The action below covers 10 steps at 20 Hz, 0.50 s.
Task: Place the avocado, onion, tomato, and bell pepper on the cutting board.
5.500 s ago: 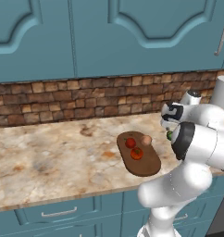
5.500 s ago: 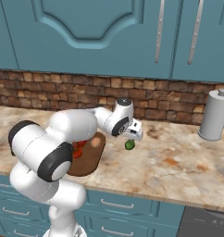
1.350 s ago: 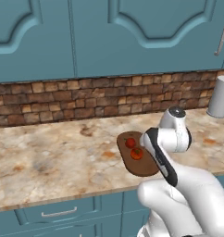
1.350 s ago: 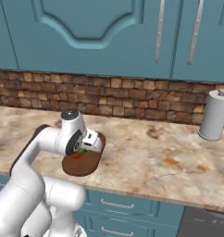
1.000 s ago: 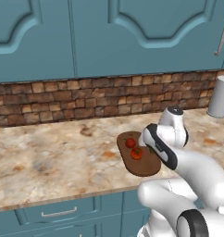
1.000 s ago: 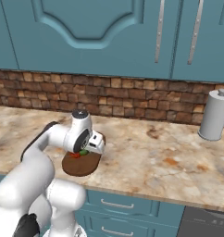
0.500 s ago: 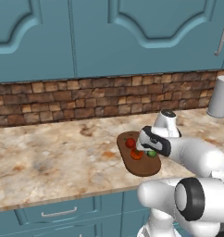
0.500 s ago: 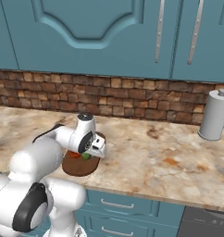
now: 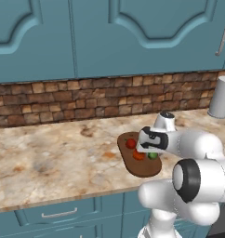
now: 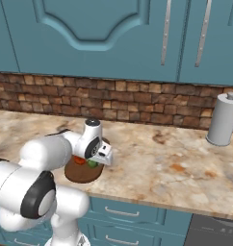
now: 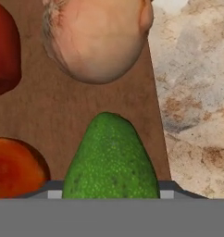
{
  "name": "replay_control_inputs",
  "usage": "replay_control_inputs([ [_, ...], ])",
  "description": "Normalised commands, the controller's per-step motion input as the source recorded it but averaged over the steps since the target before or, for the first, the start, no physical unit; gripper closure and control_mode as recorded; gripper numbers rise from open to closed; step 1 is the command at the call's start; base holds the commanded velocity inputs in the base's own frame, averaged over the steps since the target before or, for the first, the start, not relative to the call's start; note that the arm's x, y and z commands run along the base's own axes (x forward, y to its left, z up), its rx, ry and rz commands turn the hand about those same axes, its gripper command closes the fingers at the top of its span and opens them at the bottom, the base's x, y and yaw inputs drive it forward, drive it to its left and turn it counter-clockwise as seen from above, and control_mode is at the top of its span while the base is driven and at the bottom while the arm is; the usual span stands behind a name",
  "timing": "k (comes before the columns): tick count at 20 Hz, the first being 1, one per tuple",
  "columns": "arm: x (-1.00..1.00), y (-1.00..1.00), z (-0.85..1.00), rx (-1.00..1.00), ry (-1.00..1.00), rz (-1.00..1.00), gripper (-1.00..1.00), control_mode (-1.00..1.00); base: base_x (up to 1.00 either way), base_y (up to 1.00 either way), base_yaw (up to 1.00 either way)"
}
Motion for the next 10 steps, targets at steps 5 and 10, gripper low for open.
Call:
replay_control_inputs([
  [5,0.00,0.00,-0.35,0.00,0.03,0.00,-1.00,-1.00,0.00,0.00,0.00],
  [10,-0.13,0.00,0.01,0.00,0.00,0.00,-1.00,-1.00,0.00,0.00,0.00],
])
